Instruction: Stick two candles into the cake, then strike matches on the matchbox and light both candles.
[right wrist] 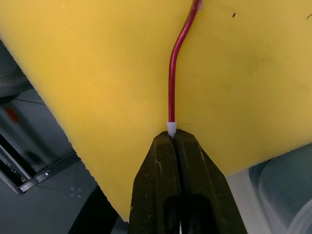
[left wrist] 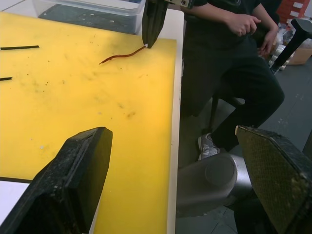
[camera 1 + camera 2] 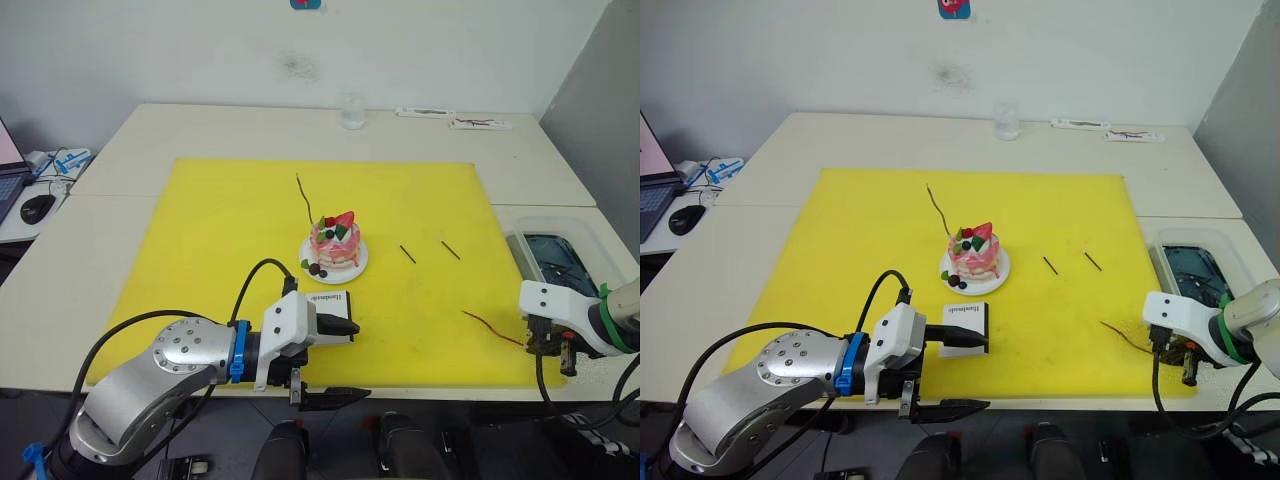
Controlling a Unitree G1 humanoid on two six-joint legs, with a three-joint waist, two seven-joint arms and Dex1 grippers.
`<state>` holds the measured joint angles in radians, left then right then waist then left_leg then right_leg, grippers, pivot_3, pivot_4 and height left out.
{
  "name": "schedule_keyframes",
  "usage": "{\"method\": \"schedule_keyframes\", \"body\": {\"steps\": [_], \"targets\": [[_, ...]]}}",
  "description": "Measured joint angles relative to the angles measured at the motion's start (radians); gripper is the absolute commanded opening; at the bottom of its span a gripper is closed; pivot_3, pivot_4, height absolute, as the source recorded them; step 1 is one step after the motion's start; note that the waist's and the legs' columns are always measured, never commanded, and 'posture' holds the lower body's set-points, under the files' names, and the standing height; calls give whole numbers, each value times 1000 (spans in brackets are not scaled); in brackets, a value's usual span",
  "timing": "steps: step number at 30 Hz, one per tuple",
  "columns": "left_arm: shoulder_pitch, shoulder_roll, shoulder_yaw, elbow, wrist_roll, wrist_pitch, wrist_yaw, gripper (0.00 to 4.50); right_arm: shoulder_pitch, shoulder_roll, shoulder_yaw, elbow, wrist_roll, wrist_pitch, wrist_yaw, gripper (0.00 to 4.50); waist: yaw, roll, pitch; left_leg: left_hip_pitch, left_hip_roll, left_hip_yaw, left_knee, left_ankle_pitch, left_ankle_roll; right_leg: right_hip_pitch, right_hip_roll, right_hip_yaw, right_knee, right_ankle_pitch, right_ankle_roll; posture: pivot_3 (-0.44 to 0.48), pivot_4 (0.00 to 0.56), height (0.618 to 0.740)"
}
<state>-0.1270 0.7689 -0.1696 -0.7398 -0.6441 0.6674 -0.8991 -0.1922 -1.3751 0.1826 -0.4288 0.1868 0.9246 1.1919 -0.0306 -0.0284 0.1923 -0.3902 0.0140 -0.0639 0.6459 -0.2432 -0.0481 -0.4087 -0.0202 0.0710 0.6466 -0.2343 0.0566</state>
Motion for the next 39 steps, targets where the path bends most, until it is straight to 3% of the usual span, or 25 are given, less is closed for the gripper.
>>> {"method": "schedule_keyframes", "body": {"steps": [9,13,17,21,26,33,39], "targets": [[4,1,0,13,18,-19,-17,4500,-48,25,-15,4,90,90,12,21,0,0,0,0,0,0,0,0,0,0,0,0,0,0,0,0,150,740],[20,3,7,36,20,-21,-23,4500,-78,82,-127,12,197,186,11,21,0,0,0,0,0,0,0,0,0,0,0,0,0,0,0,0,150,740],[41,2,64,46,-2,-20,-11,4500,-117,216,-296,2,322,291,-40,21,0,-1,0,0,0,-1,0,0,0,0,1,-1,0,0,0,0,150,740],[61,2,129,75,-26,-20,-4,4500,-170,509,-461,-64,452,334,-182,21,-3,-1,0,0,0,-1,0,0,0,0,2,0,1,0,1,0,150,740],[69,-22,196,112,-50,-20,18,4500,-232,852,-446,-128,468,151,-404,21,-4,0,0,0,1,-2,0,0,0,0,2,0,1,1,1,0,150,740],[55,-89,308,156,-89,-19,125,4500,-251,1071,-186,-23,236,-299,-542,21,-4,0,0,-1,1,-3,-1,0,0,-1,2,-1,1,2,3,0,150,740],[7,-125,338,179,-129,14,211,4500,-252,1208,-104,212,93,-621,-612,21,-3,0,0,-2,0,-3,-1,0,0,-1,2,-1,2,3,4,0,150,740]]}}
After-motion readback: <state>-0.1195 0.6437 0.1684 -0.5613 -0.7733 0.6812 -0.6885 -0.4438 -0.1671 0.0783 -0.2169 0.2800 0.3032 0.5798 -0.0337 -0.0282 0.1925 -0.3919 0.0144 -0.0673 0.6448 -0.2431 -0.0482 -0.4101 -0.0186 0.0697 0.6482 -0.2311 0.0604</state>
